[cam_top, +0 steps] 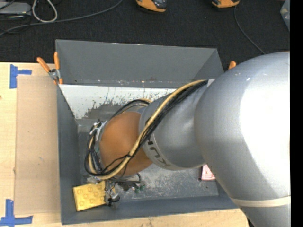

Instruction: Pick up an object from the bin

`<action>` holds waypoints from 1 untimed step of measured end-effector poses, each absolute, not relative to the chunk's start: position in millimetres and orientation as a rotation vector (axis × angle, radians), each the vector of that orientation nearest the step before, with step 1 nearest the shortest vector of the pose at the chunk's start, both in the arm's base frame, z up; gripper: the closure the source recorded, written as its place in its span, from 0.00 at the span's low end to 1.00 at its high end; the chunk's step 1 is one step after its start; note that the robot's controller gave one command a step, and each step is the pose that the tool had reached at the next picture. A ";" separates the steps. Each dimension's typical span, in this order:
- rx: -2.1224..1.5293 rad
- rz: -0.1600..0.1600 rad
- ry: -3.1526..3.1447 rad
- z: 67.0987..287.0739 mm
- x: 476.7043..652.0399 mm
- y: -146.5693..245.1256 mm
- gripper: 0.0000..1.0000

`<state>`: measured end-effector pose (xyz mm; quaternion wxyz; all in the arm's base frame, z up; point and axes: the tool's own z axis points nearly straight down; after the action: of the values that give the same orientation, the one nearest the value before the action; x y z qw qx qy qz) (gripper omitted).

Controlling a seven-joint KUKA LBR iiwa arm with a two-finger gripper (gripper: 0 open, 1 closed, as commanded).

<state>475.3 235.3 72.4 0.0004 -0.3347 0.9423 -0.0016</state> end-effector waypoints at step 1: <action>-1.049 -0.005 2.966 85.0 473.5 234.7 1.00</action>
Offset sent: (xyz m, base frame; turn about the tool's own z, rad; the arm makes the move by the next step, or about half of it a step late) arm -0.0010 -0.0004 0.0568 0.0018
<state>473.5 234.7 85.0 -0.0024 -0.3335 0.9427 -0.0016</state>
